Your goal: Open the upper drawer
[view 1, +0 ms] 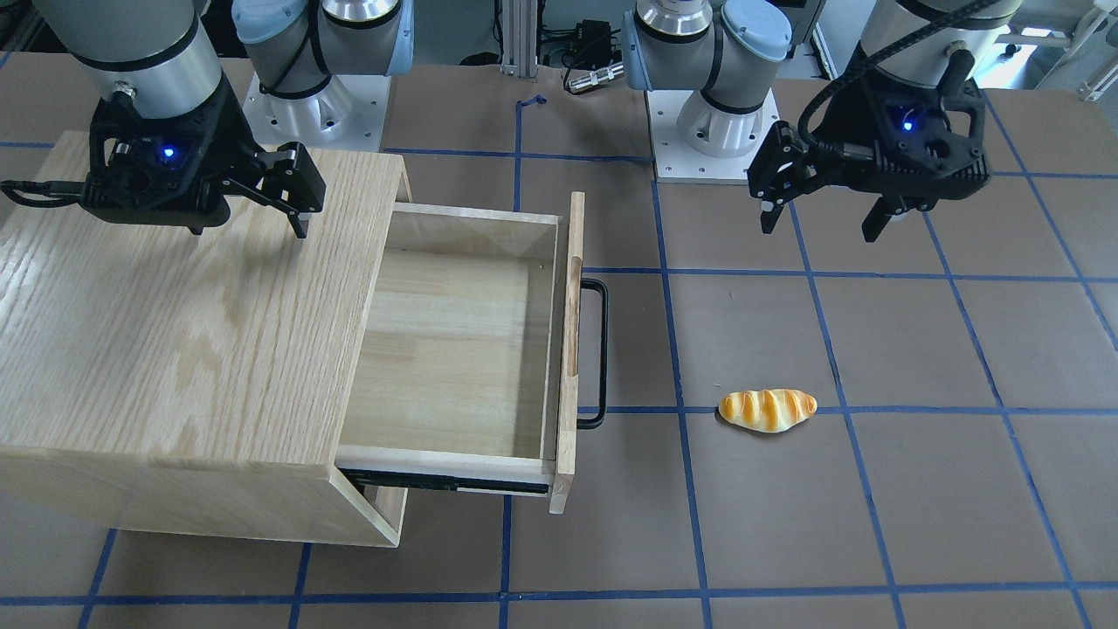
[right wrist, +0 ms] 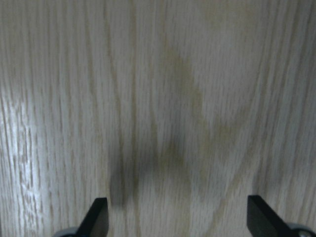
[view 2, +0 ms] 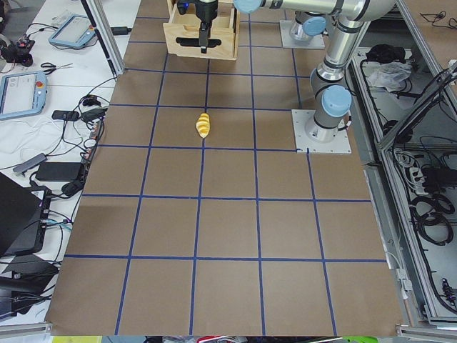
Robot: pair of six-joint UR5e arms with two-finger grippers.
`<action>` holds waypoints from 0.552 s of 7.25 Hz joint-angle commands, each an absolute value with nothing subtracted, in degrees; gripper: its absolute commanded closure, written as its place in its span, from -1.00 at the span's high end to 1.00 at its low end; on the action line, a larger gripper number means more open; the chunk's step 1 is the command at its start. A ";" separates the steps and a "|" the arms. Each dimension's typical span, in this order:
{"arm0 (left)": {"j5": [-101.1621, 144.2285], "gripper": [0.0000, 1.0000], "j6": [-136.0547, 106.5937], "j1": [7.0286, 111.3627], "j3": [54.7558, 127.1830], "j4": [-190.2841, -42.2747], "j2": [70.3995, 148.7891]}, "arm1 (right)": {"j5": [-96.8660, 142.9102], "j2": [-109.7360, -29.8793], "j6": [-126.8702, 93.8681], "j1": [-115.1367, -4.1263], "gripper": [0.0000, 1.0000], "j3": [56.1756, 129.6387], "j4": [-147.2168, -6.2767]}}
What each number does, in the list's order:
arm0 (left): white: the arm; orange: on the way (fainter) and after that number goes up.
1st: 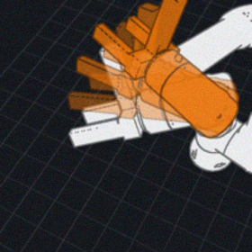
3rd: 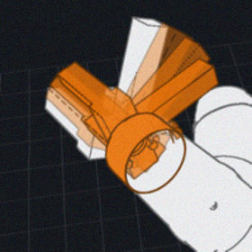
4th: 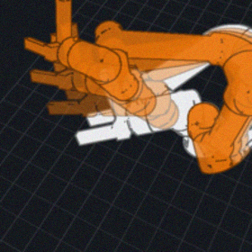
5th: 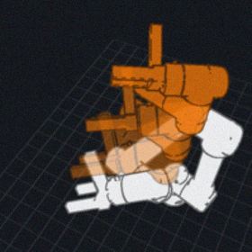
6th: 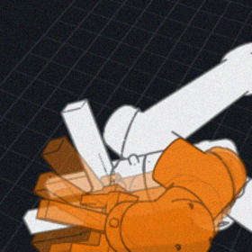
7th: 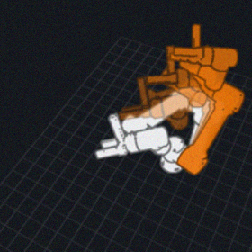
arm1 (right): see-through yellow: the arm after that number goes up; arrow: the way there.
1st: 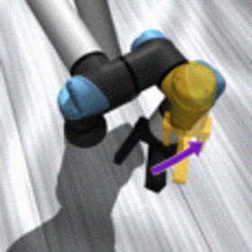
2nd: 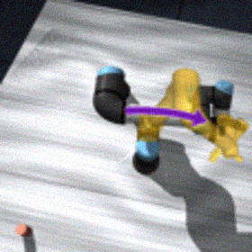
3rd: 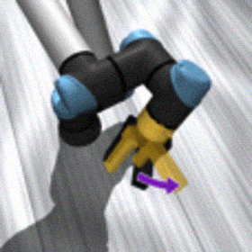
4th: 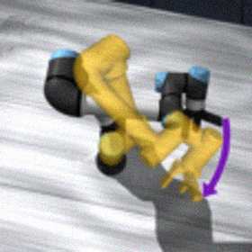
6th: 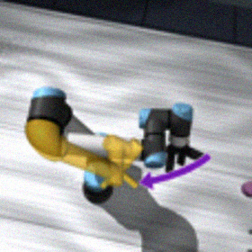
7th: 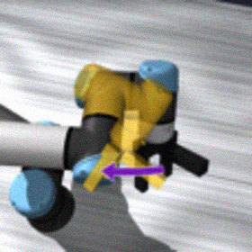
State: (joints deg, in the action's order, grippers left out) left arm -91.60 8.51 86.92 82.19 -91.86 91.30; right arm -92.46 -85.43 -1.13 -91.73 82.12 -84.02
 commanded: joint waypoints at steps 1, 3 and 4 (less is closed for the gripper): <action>-93.17 1.00 8.70 86.84 82.96 -91.85 90.35 | -92.46 -85.43 -1.14 -91.67 1.00 82.09 -84.02; -92.37 1.00 8.09 86.92 83.14 -91.41 90.79 | -92.46 -85.43 -1.06 -91.76 1.00 82.09 -84.02; -92.37 1.00 8.26 86.92 82.97 -91.06 91.23 | -92.46 -85.43 -1.14 -91.76 1.00 82.09 -84.02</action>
